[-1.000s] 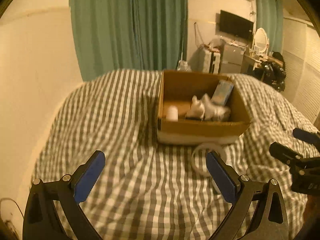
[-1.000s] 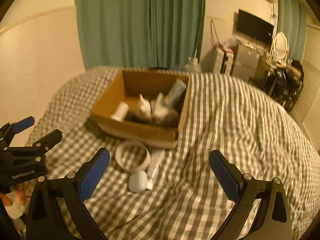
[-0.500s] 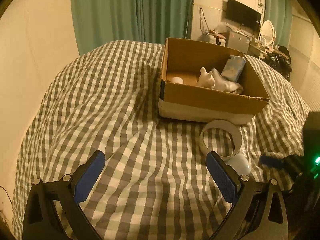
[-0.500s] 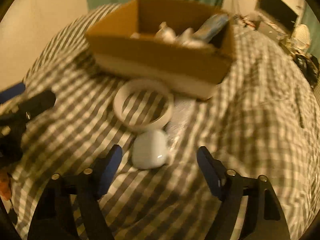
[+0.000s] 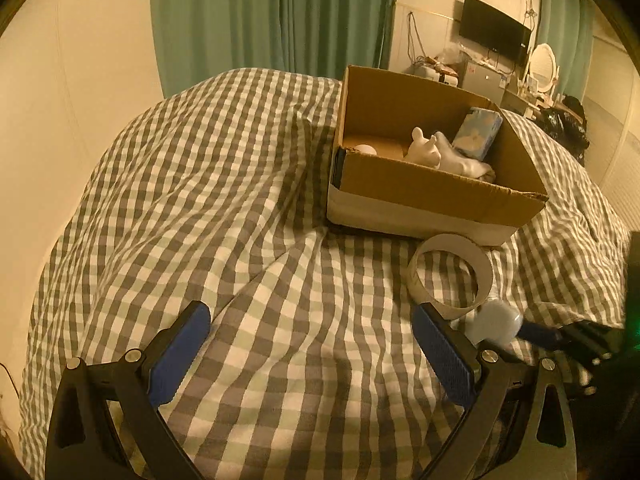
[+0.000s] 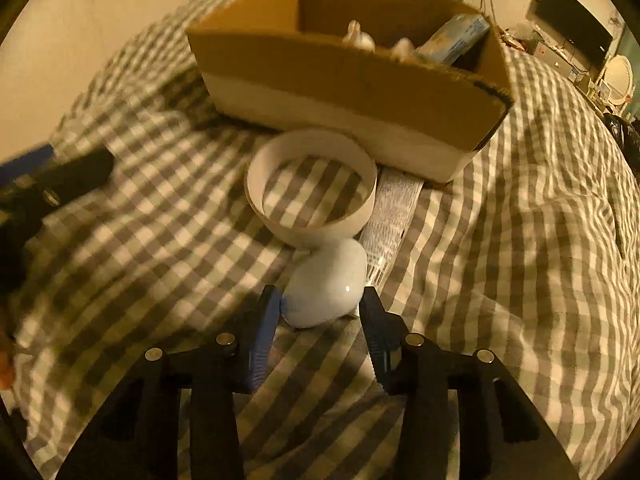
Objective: Organize objects
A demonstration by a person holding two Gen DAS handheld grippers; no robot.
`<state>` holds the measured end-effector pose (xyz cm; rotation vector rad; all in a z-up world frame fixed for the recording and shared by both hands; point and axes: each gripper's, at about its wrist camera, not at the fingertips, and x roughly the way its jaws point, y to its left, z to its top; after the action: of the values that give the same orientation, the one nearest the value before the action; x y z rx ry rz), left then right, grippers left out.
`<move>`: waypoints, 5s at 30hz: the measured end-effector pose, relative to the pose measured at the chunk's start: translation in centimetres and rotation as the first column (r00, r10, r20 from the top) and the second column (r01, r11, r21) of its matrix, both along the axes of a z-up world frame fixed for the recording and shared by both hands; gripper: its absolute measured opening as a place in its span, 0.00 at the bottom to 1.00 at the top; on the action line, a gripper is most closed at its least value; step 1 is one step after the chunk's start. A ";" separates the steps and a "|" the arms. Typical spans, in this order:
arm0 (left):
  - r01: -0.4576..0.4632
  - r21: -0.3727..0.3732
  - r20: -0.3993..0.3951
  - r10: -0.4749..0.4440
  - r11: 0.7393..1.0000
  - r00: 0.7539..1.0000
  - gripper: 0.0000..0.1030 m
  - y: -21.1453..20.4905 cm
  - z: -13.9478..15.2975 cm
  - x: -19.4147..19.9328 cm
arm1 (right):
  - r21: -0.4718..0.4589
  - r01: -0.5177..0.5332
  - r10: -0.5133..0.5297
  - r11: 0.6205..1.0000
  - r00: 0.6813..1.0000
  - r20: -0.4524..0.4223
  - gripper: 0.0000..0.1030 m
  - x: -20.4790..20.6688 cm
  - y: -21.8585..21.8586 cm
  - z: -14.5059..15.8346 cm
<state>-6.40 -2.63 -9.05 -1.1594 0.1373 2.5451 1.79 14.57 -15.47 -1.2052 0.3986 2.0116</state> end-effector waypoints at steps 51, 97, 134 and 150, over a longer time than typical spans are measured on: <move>0.127 -0.119 0.039 -0.124 0.985 0.992 0.82 6.7 -2.1 1.2 | -0.193 0.069 -0.066 0.979 0.998 0.023 0.47 5.2 6.2 0.5; 0.098 -0.030 -0.021 -0.099 0.995 0.995 0.82 4.5 3.6 4.5 | -0.004 0.052 -0.052 0.999 0.999 -0.010 0.33 6.2 3.5 6.2; 0.132 0.003 -0.090 -0.131 0.991 0.987 0.82 4.3 8.8 1.8 | 0.020 0.054 -0.053 0.998 0.997 -0.064 0.51 6.2 5.1 14.3; 0.154 0.036 -0.052 -0.152 0.987 0.987 0.82 9.8 8.3 -11.2 | 0.007 -0.006 0.007 1.000 0.972 -0.235 0.51 -0.6 13.8 19.6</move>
<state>-17.57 7.18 -0.79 -1.0312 0.1800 2.4307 1.20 28.40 4.14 -0.9676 0.5037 2.1669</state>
